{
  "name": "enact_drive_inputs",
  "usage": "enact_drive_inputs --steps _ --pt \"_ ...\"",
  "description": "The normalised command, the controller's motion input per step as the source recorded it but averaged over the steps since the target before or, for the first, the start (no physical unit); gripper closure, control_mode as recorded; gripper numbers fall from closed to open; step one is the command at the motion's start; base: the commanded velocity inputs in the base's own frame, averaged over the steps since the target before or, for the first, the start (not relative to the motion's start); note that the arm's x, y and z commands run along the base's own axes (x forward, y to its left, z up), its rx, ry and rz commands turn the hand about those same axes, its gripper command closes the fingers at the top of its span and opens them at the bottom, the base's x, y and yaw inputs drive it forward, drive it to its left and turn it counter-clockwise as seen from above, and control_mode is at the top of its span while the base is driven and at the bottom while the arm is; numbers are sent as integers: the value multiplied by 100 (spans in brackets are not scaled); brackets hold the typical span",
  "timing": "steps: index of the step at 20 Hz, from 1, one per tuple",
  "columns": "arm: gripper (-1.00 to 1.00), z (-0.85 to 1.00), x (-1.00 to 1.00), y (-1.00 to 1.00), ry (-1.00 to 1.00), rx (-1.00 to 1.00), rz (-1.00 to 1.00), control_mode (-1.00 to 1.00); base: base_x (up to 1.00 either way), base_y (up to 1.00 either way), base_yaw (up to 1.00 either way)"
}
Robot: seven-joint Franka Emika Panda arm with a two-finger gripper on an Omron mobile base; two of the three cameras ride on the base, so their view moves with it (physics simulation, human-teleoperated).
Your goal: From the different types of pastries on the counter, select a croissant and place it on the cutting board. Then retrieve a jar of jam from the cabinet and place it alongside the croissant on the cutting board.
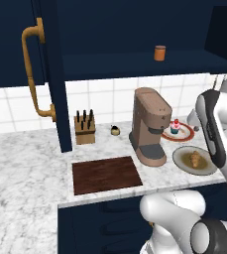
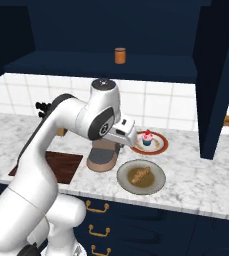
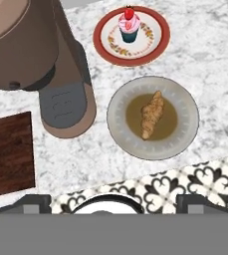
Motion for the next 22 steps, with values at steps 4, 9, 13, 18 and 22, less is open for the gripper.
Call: enact_drive_inputs --steps 4,9,13,18,22 --pt "-100 -29 8 0 0 0 -4 -100 0 0 0" --pt "-100 -27 15 -28 1 0 0 -100 0 0 0" --pt "-100 -31 24 -42 2 0 -1 -100 0 0 0" --pt "-100 -24 35 -18 1 0 -5 -100 0 0 0" --pt "-100 -33 26 -22 0 0 0 -100 0 0 0"
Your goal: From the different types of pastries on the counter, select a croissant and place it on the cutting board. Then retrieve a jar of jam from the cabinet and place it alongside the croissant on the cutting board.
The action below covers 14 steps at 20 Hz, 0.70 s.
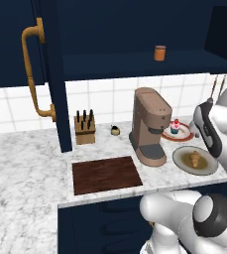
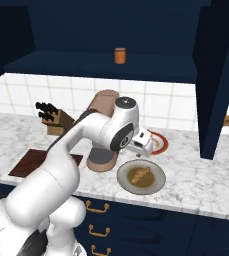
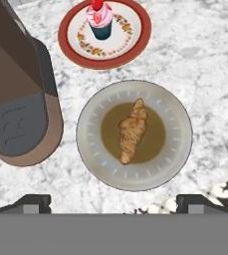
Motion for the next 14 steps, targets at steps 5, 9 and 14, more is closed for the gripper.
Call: enact_drive_inputs --steps 5,9,14 --pt "-100 -29 0 -20 0 0 0 -100 0 0 0" --pt "-100 -31 14 0 0 -3 0 -100 0 0 0" --pt "-100 -30 23 -18 0 -1 0 -100 0 0 0"
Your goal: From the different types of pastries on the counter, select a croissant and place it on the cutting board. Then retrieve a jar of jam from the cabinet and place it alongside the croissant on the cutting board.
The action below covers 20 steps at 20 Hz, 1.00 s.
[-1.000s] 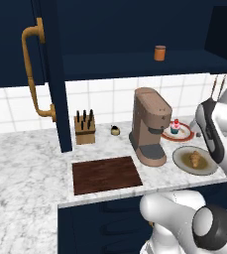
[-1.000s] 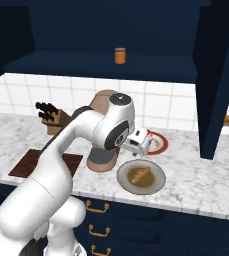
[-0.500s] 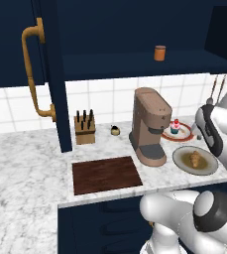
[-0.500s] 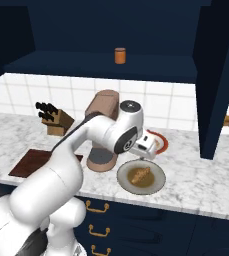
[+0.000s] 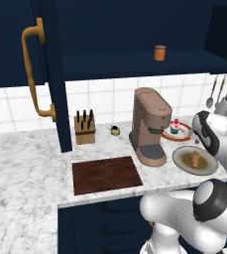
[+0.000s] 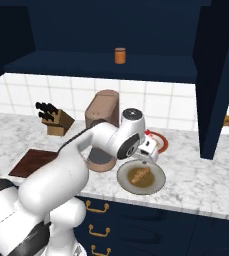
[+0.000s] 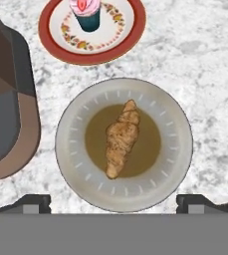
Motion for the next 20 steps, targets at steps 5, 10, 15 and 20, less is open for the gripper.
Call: enact_drive_inputs --steps 5,10,15,20 --pt "-100 -32 20 -16 0 0 0 -100 0 0 0" --pt "-100 -16 14 0 1 0 0 -100 0 0 0" --pt "-100 -34 14 0 0 0 0 -100 0 0 0" --pt "-100 -18 16 -7 0 0 0 -100 0 0 0"
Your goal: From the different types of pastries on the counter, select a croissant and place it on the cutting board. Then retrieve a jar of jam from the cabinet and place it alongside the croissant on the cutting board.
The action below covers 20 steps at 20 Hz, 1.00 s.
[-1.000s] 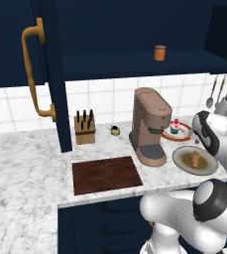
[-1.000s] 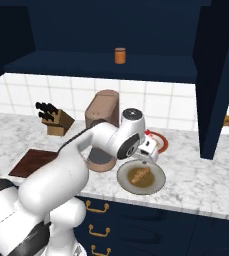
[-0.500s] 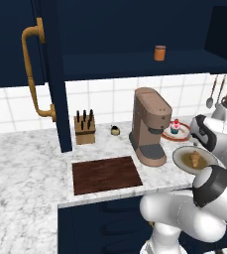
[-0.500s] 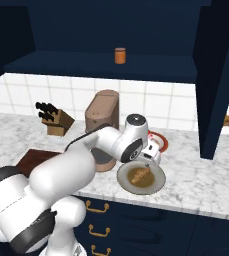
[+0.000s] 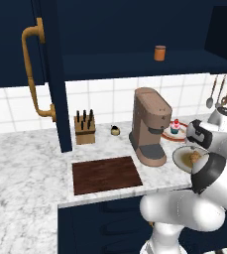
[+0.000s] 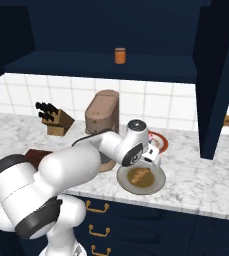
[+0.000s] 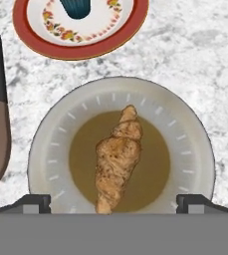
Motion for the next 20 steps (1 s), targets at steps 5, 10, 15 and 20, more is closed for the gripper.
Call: enact_drive_inputs --steps 5,10,15,20 --pt "-100 -17 2 -13 0 0 0 -100 0 0 0" --pt "-100 -16 3 0 3 0 -3 -100 0 0 0" --pt "-100 -9 5 0 1 0 -8 -100 0 0 0" --pt "-100 -24 6 0 0 0 -8 -100 0 0 0"
